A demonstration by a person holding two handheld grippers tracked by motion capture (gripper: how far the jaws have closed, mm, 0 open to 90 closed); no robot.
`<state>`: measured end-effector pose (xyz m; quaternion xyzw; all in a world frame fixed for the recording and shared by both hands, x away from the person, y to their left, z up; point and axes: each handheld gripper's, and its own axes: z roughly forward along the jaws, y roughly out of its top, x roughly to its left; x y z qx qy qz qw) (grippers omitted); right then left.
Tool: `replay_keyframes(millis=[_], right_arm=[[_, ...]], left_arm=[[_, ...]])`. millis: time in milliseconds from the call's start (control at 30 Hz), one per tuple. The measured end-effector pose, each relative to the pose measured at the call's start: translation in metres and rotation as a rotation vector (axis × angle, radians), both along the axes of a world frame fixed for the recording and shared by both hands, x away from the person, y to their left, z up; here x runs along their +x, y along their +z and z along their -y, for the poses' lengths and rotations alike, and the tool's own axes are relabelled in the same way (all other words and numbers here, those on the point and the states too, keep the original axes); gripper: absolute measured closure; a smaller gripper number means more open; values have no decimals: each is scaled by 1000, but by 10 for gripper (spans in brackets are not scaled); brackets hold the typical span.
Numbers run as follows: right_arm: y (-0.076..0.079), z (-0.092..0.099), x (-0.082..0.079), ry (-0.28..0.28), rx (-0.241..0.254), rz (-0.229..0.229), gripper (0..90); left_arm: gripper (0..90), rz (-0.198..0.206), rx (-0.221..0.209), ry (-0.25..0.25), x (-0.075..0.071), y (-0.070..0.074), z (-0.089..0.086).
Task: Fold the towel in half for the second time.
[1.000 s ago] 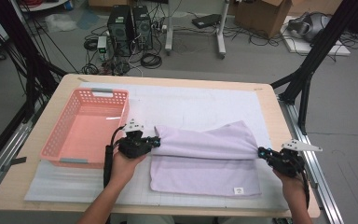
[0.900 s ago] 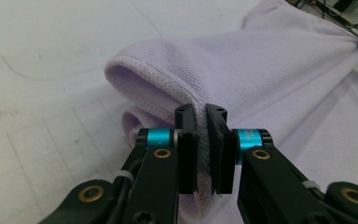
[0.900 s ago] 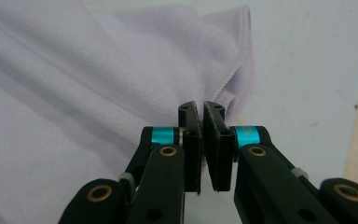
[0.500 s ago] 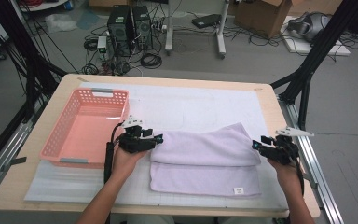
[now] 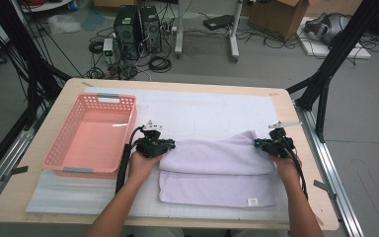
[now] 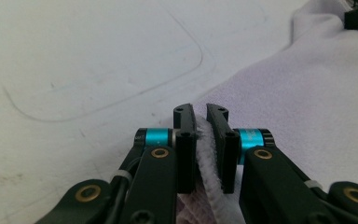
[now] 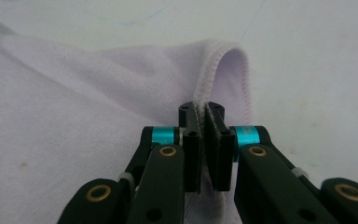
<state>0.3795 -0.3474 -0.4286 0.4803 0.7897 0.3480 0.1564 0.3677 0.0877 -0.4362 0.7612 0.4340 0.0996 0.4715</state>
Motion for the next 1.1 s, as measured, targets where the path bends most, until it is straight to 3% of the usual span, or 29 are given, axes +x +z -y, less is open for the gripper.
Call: replay_keyframes(millis=[133, 300, 433, 633, 833, 933, 1000, 1100], right_arm=[[13, 10, -19, -37, 65, 83, 861], [25, 17, -57, -30, 111, 190, 860], [26, 24, -90, -17, 176, 251, 853], [22, 24, -124, 3, 188, 272, 851], [17, 24, -148, -2, 195, 253, 847], [13, 25, -157, 1, 187, 239, 845], [10, 24, -163, 3, 177, 230, 843], [7, 23, -173, 1, 169, 202, 793]], left_arm=[[821, 41, -56, -16, -10, 11, -7], [818, 116, -99, -56, -38, 20, -10], [810, 136, -127, -77, -56, 18, -14], [799, 126, -161, -89, -80, 10, -19], [753, 113, -149, -98, -101, 4, -21], [707, 92, -142, -90, -112, -2, -22], [623, 77, -142, -80, -117, -5, -24], [535, 82, -156, -62, -125, -4, -27]])
